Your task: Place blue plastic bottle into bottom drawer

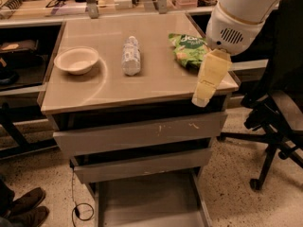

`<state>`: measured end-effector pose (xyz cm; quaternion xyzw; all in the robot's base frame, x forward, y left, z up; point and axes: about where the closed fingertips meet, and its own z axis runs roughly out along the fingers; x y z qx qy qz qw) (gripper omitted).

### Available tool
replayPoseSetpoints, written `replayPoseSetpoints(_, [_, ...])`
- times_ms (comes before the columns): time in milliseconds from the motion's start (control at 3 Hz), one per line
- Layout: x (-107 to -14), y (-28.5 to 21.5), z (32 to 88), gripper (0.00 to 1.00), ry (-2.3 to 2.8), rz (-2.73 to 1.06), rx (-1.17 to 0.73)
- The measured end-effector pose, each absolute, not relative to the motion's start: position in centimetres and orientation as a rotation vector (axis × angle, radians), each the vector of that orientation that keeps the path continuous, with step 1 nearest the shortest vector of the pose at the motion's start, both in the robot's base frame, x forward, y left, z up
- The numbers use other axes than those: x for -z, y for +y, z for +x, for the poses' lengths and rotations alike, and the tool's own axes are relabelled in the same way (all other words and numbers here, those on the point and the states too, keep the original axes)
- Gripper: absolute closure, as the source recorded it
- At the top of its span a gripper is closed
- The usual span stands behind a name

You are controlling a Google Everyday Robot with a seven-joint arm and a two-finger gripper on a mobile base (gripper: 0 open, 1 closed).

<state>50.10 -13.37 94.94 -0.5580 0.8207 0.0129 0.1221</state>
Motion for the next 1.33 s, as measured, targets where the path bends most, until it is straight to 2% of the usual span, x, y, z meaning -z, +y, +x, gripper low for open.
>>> replayPoseSetpoints(667, [-94.6,-11.5,50.6,0.0,2.353,-1.618,-0.073])
replayPoseSetpoints(1333, [-94.8,-4.0,53.9,0.0,2.304,-1.594,-0.209])
